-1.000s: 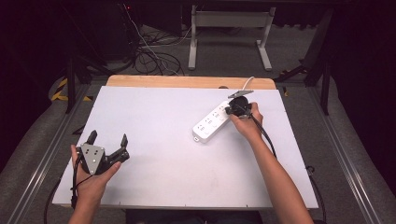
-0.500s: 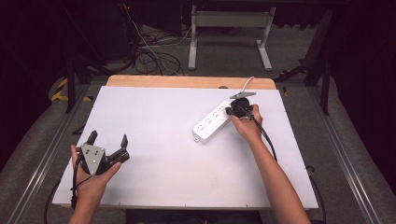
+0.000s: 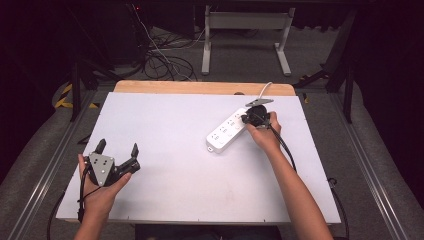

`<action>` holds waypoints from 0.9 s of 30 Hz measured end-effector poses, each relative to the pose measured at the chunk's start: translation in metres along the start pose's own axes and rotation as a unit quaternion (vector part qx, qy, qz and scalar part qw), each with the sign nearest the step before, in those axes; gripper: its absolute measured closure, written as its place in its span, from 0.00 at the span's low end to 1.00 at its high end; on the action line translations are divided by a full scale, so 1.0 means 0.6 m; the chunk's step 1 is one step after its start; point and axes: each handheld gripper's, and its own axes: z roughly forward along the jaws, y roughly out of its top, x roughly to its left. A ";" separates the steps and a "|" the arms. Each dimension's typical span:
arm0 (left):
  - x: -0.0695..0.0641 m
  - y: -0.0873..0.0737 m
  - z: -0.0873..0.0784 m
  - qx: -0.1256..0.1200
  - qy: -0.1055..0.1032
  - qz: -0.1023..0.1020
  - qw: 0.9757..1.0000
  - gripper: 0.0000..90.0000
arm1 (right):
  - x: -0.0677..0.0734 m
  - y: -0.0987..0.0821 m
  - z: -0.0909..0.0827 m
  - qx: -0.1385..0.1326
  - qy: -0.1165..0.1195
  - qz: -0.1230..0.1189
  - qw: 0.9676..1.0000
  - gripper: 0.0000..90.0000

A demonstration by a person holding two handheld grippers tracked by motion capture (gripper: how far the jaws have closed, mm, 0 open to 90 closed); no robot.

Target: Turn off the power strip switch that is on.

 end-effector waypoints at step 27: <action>-0.003 -0.002 0.006 0.004 -0.005 -0.003 1.000 0.08 | 0.004 -0.002 -0.001 -0.005 -0.007 -0.009 1.000 1.00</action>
